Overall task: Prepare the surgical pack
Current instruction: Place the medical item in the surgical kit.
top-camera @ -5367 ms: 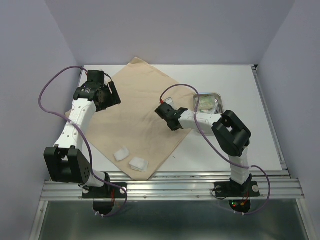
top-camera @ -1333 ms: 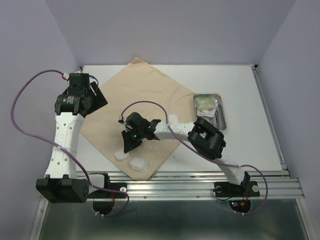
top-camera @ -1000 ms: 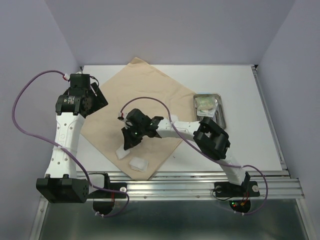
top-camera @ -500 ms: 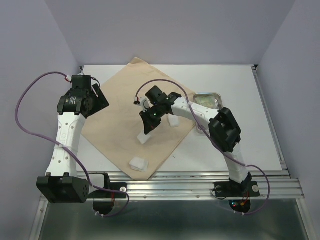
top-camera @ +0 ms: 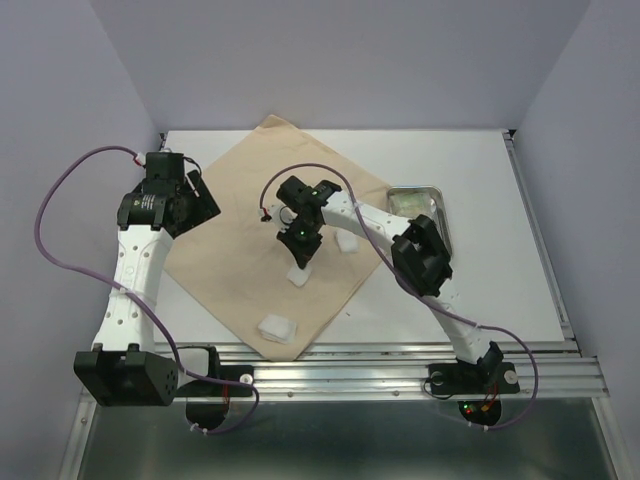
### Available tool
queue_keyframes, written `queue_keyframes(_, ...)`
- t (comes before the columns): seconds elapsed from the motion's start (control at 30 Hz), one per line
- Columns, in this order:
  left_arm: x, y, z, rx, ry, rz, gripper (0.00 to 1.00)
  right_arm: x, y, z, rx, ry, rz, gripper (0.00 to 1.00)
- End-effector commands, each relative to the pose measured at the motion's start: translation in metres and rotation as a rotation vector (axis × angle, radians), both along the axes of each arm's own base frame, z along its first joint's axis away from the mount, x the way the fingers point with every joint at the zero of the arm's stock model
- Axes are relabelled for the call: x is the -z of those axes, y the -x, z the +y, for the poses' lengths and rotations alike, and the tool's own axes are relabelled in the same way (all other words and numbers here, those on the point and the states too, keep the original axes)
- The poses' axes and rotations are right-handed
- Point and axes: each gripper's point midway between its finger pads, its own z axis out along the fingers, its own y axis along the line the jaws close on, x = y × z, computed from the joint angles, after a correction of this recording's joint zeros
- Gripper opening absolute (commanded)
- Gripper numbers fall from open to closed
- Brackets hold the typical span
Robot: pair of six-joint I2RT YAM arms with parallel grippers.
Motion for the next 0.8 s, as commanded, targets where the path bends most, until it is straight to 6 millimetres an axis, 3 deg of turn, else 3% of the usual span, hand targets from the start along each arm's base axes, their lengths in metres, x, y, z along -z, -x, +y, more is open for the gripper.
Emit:
queue_keyframes(0.0,-0.006,0.003,0.003,0.006,-0.012,-0.033,0.80,-0.006,-0.029,-0.001,0.029,0.052,-0.134,0.01)
queue_keyframes(0.17,-0.003,0.004,0.001,0.010,-0.002,-0.030,0.80,-0.011,-0.067,0.003,0.090,0.063,-0.304,0.01)
queue_keyframes(0.3,-0.003,0.004,0.001,0.015,-0.001,-0.031,0.80,-0.008,-0.081,0.005,0.121,0.058,-0.371,0.04)
queue_keyframes(0.33,-0.003,0.004,0.001,0.015,-0.001,-0.031,0.80,-0.007,-0.084,0.005,0.134,0.062,-0.385,0.34)
queue_keyframes(0.4,-0.003,0.004,0.001,0.015,-0.001,-0.031,0.80,-0.009,-0.086,0.008,0.151,0.035,-0.396,0.54)
queue_keyframes(0.43,-0.003,0.004,0.001,0.014,-0.002,-0.031,0.80,-0.016,-0.089,0.012,0.166,0.010,-0.410,0.54)
queue_keyframes(0.47,-0.002,0.004,0.001,0.015,-0.003,-0.028,0.80,-0.015,-0.093,0.013,0.182,0.002,-0.428,0.66)
queue_keyframes(0.5,-0.003,0.004,0.001,0.013,-0.004,-0.031,0.80,-0.020,-0.093,0.013,0.207,-0.013,-0.434,0.70)
queue_keyframes(0.67,-0.004,0.003,0.002,0.011,-0.006,-0.034,0.80,-0.065,-0.111,0.006,0.369,-0.097,-0.570,0.77)
queue_keyframes(0.77,-0.005,0.001,0.001,0.013,-0.006,-0.036,0.80,-0.083,-0.118,-0.003,0.467,-0.116,-0.622,0.92)
